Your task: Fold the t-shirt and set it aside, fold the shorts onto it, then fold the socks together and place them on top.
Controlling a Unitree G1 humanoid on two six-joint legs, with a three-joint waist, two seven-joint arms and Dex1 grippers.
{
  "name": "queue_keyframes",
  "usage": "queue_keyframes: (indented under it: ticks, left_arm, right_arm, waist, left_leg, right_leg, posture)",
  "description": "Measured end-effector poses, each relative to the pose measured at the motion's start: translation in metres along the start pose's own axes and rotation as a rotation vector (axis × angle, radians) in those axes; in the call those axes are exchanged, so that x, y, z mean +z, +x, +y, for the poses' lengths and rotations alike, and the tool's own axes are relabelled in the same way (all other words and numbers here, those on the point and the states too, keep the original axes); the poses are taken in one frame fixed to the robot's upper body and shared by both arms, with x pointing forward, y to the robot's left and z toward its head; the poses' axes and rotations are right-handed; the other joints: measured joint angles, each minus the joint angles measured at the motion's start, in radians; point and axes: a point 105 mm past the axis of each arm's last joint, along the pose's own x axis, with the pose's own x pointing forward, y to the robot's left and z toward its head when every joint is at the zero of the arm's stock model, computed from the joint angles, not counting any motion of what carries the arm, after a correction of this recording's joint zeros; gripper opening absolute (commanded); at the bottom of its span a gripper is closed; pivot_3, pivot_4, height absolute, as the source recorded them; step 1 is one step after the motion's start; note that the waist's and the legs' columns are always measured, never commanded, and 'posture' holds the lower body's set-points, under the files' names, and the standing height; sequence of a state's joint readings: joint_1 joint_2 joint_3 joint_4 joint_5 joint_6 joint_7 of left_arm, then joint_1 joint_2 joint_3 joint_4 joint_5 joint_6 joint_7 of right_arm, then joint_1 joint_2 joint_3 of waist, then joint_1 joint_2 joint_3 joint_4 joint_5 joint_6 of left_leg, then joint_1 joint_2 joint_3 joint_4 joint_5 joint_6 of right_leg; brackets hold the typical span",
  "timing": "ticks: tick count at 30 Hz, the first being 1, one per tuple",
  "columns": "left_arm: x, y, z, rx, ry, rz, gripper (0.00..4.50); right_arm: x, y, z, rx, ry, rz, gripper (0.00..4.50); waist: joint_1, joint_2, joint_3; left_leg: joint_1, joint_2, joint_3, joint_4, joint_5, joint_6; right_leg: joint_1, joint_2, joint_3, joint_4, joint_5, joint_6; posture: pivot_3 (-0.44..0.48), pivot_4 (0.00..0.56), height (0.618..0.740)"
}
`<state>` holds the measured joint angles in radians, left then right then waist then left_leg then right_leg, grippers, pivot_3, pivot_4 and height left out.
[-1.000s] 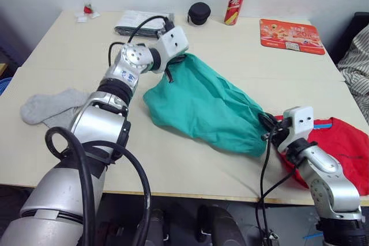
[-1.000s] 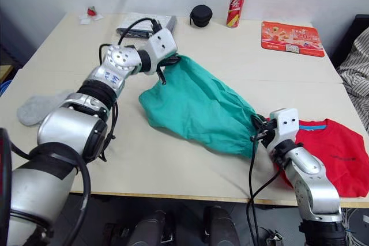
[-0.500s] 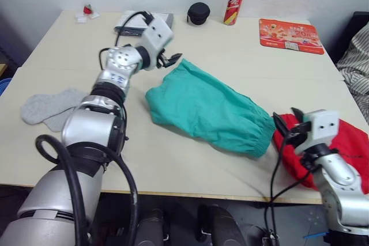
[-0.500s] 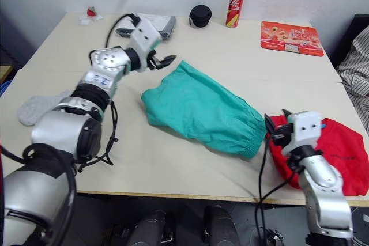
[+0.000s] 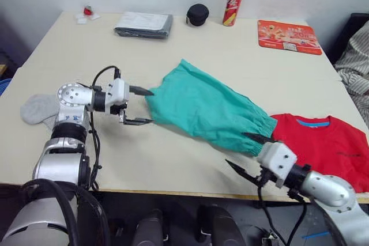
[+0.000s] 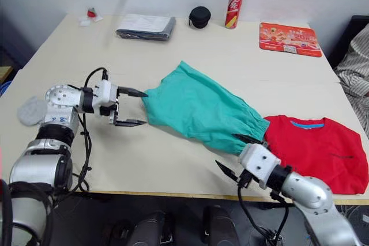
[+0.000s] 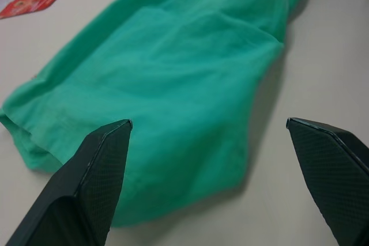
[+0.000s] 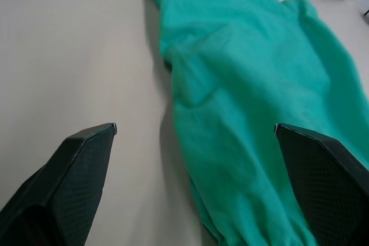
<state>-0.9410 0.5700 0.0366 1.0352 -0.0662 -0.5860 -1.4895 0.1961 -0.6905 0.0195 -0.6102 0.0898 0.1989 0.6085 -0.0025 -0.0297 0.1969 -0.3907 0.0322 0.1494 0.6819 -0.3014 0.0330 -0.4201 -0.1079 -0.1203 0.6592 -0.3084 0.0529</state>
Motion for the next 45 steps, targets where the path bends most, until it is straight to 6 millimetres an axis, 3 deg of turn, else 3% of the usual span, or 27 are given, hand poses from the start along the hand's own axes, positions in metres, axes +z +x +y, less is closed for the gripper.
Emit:
queue_keyframes:
  ticks: [3, 7, 10, 16, 22, 28, 32, 36, 41, 45]
  left_arm:
    - [-0.010, 0.015, -0.003, 0.042, 0.024, 0.046, 4.50]
    - [-0.015, 0.046, 0.003, 0.091, 0.044, 0.082, 4.50]
    - [-0.016, 0.062, 0.012, 0.108, 0.054, 0.135, 3.90]
    - [-0.020, 0.074, 0.017, 0.103, -0.011, 0.189, 1.91]
    - [-0.024, 0.071, 0.002, 0.020, -0.108, 0.143, 0.02]
    - [-0.032, 0.037, -0.023, 0.011, -0.107, 0.071, 0.02]
    - [-0.034, 0.004, -0.059, 0.089, -0.108, 0.042, 0.02]
    - [-0.022, -0.023, -0.095, 0.208, -0.135, 0.052, 0.02]
    - [-0.007, -0.031, -0.142, 0.351, -0.185, 0.085, 0.02]
    - [0.003, -0.026, -0.165, 0.452, -0.243, 0.073, 0.02]
  right_arm:
    - [-0.015, 0.009, -0.002, -0.049, -0.054, 0.080, 4.47]
    - [-0.027, 0.013, -0.008, -0.109, -0.109, 0.156, 3.18]
    - [-0.032, 0.013, -0.012, -0.132, -0.121, 0.186, 2.08]
    - [-0.039, 0.014, -0.021, -0.157, -0.131, 0.213, 0.00]
    - [-0.034, 0.012, -0.034, -0.158, -0.097, 0.150, 0.00]
    - [-0.022, 0.011, -0.035, -0.069, -0.038, 0.005, 0.00]
    - [-0.019, 0.013, -0.020, 0.078, 0.000, -0.089, 0.00]
    - [-0.013, 0.013, -0.003, 0.242, -0.012, -0.163, 0.00]
    - [-0.024, 0.005, 0.015, 0.376, -0.078, -0.183, 0.00]
    - [-0.036, 0.003, 0.011, 0.368, -0.142, -0.187, 0.00]
  waist:
    - [0.010, 0.000, 0.000]
    - [0.019, -0.001, -0.001]
    - [0.019, -0.001, -0.001]
    - [0.010, -0.001, -0.001]
    - [0.001, -0.002, -0.002]
    - [-0.029, -0.001, -0.002]
    - [-0.041, -0.001, -0.002]
    - [-0.034, 0.000, -0.002]
    - [-0.006, 0.001, -0.002]
    - [0.004, 0.001, -0.002]
  left_leg:
    - [0.000, -0.002, -0.001, 0.001, -0.001, 0.003]
    - [0.000, -0.003, -0.001, 0.001, -0.002, 0.005]
    - [0.000, -0.003, -0.001, 0.001, -0.002, 0.005]
    - [0.002, -0.002, -0.003, 0.001, -0.003, 0.005]
    - [0.003, -0.002, -0.003, 0.001, -0.003, 0.005]
    - [0.004, -0.001, -0.003, -0.001, -0.003, 0.004]
    - [0.005, 0.001, -0.004, -0.002, -0.003, 0.002]
    - [0.006, 0.001, -0.005, -0.002, -0.004, 0.003]
    - [0.007, -0.001, -0.006, -0.002, -0.008, 0.005]
    - [0.007, -0.001, -0.006, -0.002, -0.009, 0.004]
  right_leg:
    - [0.001, -0.004, -0.002, 0.000, 0.000, 0.001]
    - [0.003, -0.005, -0.004, -0.002, 0.001, 0.002]
    - [0.003, -0.005, -0.006, -0.002, 0.001, 0.002]
    - [0.006, -0.005, -0.008, -0.003, 0.001, 0.002]
    - [0.007, -0.005, -0.009, -0.003, 0.001, 0.002]
    - [0.007, -0.004, -0.009, -0.004, 0.000, 0.001]
    - [0.007, -0.004, -0.008, -0.003, 0.000, 0.000]
    - [0.010, -0.006, -0.007, -0.005, 0.000, 0.000]
    - [0.013, -0.008, -0.008, -0.007, 0.000, 0.001]
    - [0.013, -0.008, -0.008, -0.009, 0.001, 0.001]
  posture:
    - [0.000, 0.150, 0.740]
    - [0.000, 0.150, 0.740]
    - [0.000, 0.150, 0.740]
    - [0.000, 0.150, 0.740]
    - [0.000, 0.150, 0.740]
    - [0.000, 0.150, 0.740]
    - [0.000, 0.150, 0.740]
    - [0.000, 0.150, 0.740]
    - [0.000, 0.150, 0.740]
    - [0.000, 0.150, 0.740]
